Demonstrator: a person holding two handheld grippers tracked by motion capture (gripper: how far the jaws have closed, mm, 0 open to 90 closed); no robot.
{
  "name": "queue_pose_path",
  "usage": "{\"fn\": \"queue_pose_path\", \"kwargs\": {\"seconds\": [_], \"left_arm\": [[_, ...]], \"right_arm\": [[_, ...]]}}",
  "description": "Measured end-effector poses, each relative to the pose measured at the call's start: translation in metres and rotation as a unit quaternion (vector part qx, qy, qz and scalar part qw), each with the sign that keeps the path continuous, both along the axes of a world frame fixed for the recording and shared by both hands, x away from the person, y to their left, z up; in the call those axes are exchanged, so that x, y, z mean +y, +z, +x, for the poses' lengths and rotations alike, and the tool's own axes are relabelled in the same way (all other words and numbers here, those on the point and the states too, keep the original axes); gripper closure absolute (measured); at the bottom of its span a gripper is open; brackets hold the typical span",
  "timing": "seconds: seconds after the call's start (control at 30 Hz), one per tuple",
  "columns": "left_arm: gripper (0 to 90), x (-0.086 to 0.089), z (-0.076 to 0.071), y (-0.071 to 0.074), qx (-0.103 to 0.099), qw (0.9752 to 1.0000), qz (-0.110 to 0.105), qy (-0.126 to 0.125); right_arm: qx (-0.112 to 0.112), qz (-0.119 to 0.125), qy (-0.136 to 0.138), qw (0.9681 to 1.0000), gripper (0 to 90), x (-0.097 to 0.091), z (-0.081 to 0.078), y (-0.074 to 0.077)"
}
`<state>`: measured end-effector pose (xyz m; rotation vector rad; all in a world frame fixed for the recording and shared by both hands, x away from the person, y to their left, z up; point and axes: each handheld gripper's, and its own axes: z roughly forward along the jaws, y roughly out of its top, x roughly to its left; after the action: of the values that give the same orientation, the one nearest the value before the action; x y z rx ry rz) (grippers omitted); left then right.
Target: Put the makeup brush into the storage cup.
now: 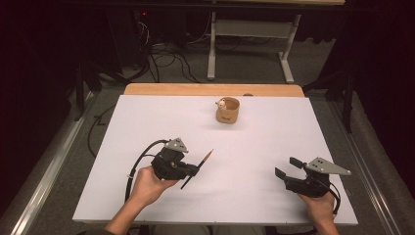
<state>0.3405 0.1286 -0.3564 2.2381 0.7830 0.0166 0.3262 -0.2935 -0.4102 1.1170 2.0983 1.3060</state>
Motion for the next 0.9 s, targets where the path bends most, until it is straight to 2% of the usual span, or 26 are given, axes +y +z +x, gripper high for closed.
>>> {"fn": "queue_pose_path", "kwargs": {"seconds": [0.13, 0.33, 0.47, 0.7, 0.83, 0.9], "left_arm": [[83.3, -0.002, -0.003, -0.002, 0.000, 1.0000, -0.005, -0.003], [83.3, -0.005, -0.006, -0.002, -0.004, 0.9999, -0.011, -0.007], [83.3, -0.007, -0.006, -0.002, -0.008, 0.9998, -0.014, -0.008], [83.3, -0.008, -0.008, -0.002, -0.014, 0.9996, -0.020, -0.012], [83.3, -0.009, -0.008, -0.003, -0.016, 0.9996, -0.022, -0.012], [83.3, -0.010, -0.008, -0.004, -0.016, 0.9995, -0.022, -0.014]], "right_arm": [[0.002, 0.005, -0.004, 1.0000, 29.5, -0.001, -0.001, 0.000], [-0.002, 0.000, 0.003, 1.0000, 30.2, 0.001, -0.001, 0.000], [0.004, -0.001, 0.003, 1.0000, 30.4, 0.003, -0.002, -0.001], [-0.012, 0.005, 0.010, 0.9999, 30.4, 0.008, -0.004, 0.003], [-0.012, 0.002, 0.017, 0.9998, 29.1, 0.012, -0.004, 0.004], [-0.011, 0.008, 0.020, 0.9997, 28.9, 0.014, -0.005, 0.005]]}}
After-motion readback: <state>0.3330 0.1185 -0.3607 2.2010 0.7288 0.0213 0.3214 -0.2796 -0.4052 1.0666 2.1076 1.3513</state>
